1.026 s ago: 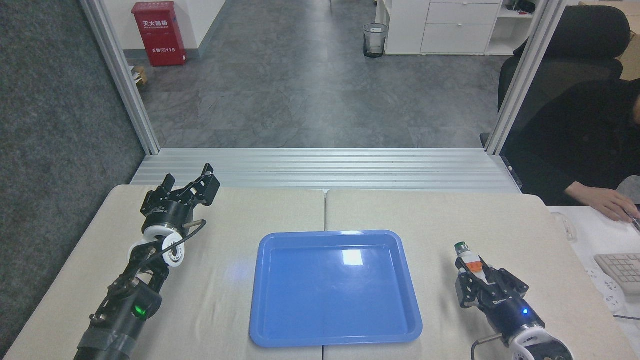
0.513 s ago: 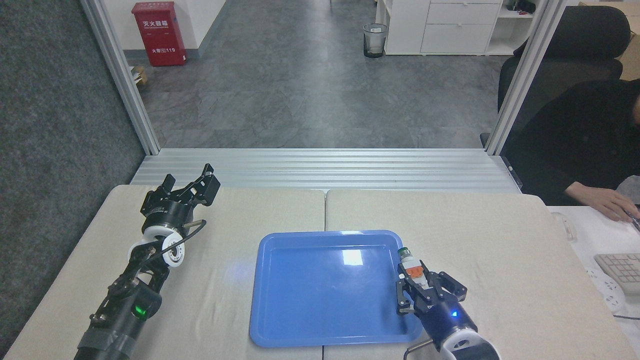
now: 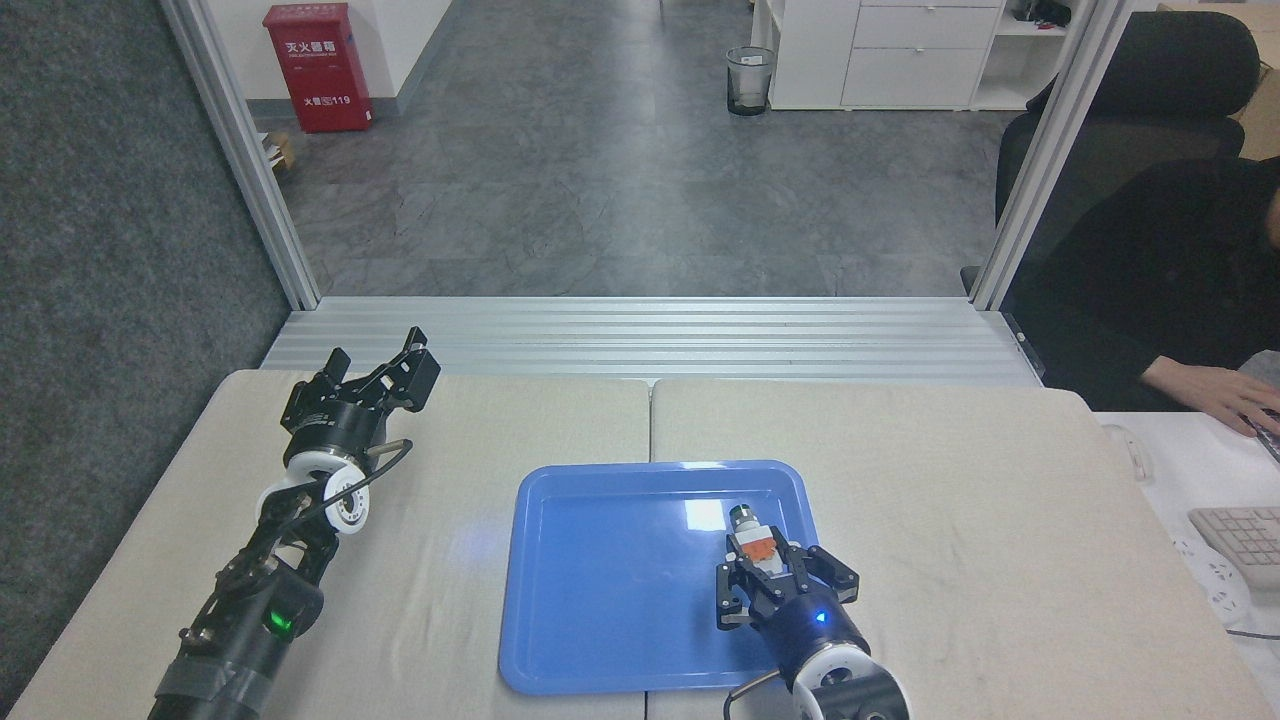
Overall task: Pick up switch part and place in tray
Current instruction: 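Open the right gripper to release the switch part into the tray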
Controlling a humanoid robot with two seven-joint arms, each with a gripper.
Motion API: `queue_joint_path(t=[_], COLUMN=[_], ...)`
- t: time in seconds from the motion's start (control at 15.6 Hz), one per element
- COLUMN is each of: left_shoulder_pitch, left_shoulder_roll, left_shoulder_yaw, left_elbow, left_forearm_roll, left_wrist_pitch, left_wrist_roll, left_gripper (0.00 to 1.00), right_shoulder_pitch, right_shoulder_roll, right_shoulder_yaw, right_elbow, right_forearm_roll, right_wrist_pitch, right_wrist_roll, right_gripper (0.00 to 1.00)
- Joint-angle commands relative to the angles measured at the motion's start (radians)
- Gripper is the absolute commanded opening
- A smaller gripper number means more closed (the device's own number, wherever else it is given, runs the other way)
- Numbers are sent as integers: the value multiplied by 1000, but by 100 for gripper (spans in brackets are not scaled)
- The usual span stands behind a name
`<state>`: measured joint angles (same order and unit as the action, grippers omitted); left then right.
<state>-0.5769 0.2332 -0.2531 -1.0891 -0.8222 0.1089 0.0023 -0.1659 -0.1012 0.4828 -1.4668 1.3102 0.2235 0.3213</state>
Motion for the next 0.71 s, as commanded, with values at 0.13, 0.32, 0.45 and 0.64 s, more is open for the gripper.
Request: queue_joint_path(t=[0.13, 0.32, 0.45, 0.64], left_shoulder_pitch=[-1, 0, -1, 0], left_shoulder_roll=[0, 0, 0, 0], left_shoulder_yaw=[0, 0, 0, 0], left_elbow=[0, 0, 0, 0], left_forearm_roll=[0, 0, 0, 0], left_wrist_pitch=[0, 0, 0, 0], left_wrist_roll=[-1, -1, -1, -1], left_gripper=[100, 100, 100, 100], right_shoulder_pitch=[-96, -240, -389, -516], right_shoulder_roll=[51, 83, 42, -63], right_shoulder_yaw=[28, -189, -231, -224], right_elbow=[85, 132, 233, 400], right_forearm_roll=[4, 0, -6, -9], right_wrist_pitch=[8, -1, -6, -6], right_wrist_roll=[-2, -16, -88, -194], right_gripper=[96, 98, 98, 98])
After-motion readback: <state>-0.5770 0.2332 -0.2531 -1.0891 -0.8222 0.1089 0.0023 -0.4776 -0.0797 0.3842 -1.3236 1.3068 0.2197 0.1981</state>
